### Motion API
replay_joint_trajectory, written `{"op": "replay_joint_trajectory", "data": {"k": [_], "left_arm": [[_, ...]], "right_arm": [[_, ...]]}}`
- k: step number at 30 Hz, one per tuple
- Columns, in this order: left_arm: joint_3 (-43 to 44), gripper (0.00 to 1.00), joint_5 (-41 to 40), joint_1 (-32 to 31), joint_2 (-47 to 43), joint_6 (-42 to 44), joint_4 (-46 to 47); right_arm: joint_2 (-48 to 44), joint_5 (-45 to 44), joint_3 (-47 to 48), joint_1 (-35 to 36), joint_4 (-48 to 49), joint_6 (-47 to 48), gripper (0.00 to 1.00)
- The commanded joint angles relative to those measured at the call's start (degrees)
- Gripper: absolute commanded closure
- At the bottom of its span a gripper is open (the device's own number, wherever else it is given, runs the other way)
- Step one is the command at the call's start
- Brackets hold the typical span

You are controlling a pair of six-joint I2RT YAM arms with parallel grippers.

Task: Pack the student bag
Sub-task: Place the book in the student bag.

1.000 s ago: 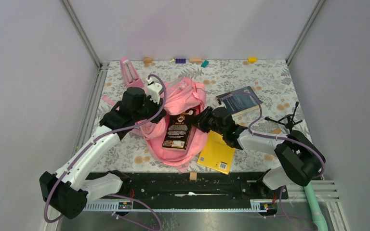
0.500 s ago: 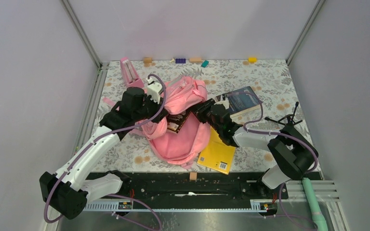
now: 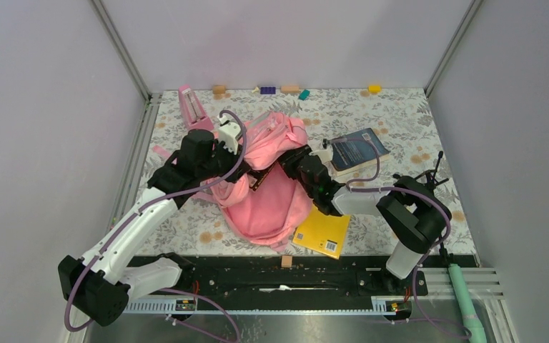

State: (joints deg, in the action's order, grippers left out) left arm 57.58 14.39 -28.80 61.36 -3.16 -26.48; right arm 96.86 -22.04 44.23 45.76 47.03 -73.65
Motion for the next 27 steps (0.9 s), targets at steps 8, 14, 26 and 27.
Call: {"op": "replay_joint_trajectory", "data": {"k": [8,14,26,27], "left_arm": [[1.9,1.00,5.8,-1.2,-4.2,-1.9,10.4],[2.0,1.00,5.3,-1.2,-4.0,-1.6,10.0],[2.1,1.00,3.5,-1.3,-3.8,-1.3,9.4],[2.1,1.00,3.1,-1.2,-3.8,-1.1,9.3]], "right_arm": [[-0.2,-7.9,-4.3,0.2,-0.2,2.8,0.93],[-2.8,-7.7,-1.0,0.3,-9.4,10.3,0.69],[-8.8,-6.5,-3.9,0.9,-11.4,20.5,0.45],[-9.8,-6.5,-4.0,1.2,-12.3,21.9,0.44]]}}
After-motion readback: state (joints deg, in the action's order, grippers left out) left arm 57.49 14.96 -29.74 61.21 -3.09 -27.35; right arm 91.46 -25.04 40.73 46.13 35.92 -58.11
